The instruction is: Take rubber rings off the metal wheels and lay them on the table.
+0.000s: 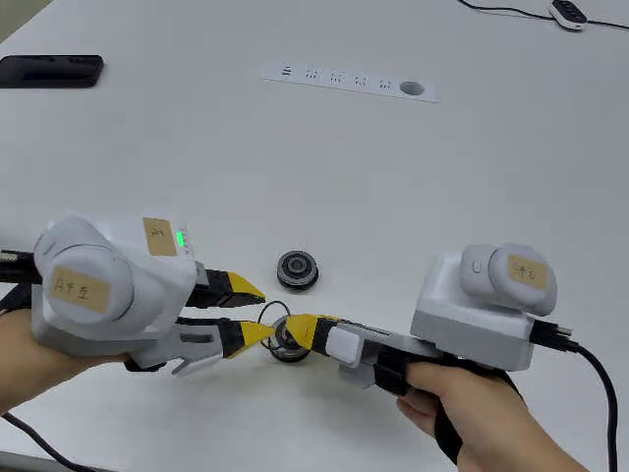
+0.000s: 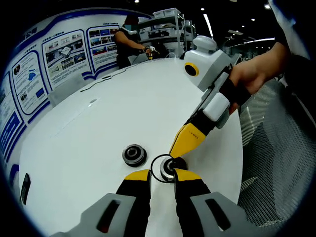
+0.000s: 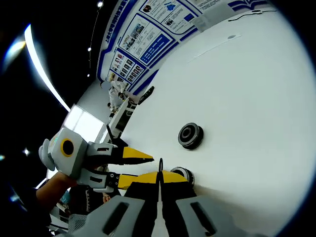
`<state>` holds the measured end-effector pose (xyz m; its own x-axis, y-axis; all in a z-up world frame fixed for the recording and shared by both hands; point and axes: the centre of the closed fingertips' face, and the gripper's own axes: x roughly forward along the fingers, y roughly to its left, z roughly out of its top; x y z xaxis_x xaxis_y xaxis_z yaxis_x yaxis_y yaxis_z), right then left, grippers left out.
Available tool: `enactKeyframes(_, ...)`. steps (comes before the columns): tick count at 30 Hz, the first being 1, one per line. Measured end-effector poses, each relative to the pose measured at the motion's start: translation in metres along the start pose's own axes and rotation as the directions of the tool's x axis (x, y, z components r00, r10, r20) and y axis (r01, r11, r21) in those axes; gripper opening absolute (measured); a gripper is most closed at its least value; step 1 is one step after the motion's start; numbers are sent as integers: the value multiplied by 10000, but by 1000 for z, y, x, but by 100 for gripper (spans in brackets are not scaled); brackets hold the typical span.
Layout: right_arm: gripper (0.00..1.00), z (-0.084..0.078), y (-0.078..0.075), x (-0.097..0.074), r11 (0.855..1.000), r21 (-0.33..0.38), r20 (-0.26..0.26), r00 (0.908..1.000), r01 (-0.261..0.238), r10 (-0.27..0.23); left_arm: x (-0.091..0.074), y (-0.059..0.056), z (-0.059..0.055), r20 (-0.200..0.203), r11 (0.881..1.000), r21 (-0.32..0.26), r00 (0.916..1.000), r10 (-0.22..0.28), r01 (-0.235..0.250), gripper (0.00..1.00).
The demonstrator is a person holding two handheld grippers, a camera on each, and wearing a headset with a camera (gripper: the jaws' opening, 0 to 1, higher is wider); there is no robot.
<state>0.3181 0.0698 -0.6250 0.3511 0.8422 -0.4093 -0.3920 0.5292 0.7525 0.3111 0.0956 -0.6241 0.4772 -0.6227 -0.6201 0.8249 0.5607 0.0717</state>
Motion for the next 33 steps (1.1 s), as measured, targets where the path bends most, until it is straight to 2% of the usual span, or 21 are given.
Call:
enactKeyframes(3, 2, 11, -11, -10, 9993, 245, 368, 9989, 277, -286, 2, 1, 2, -22, 10000, 94, 10000, 32, -32, 18)
enactKeyframes(7, 2, 18, -37, -24, 9922, 762, 723, 9920, 983, -1038, 12, -4, 5, -21, 9996, 189, 9998, -205, 206, 18)
enactKeyframes(10, 2, 16, -52, -32, 9859, 961, 738, 9868, 1371, -1444, 17, -6, 5, -45, 9993, 193, 9995, -316, 317, 18)
enactKeyframes(12, 2, 14, -64, -38, 9777, 1094, 723, 9796, 1793, -1878, 21, -9, 5, -32, 9991, 136, 9992, -407, 407, 17)
enactKeyframes(14, 2, 14, -69, -41, 9747, 1153, 756, 9767, 1914, -2007, 23, -11, 5, -68, 9986, 159, 9987, -511, 512, 18)
enactKeyframes(17, 2, 13, -80, -47, 9643, 1276, 743, 9672, 2322, -2428, 25, -15, 1, -234, 9977, 224, 9977, -638, 643, 18)
enactKeyframes(21, 3, 12, -88, -50, 9557, 1105, 715, 9569, 2729, -2815, 26, -16, 2, -110, 9978, 50, 9978, -658, 658, 17)
enactKeyframes(23, 5, 12, -92, -52, 9511, 1084, 730, 9519, 2892, -2977, 28, -17, 1, -173, 9977, 86, 9976, -673, 674, 17)
enactKeyframes(25, 6, 12, -96, -54, 9463, 691, 681, 9449, 3158, -3203, 29, -17, -1, -252, 9975, 120, 9973, -694, 698, 17)
enactKeyframes(33, 10, 15, -102, -60, 9359, 177, 845, 9322, 3517, -3519, 28, -16, -6, -359, 9975, 160, 9970, -689, 695, 17)
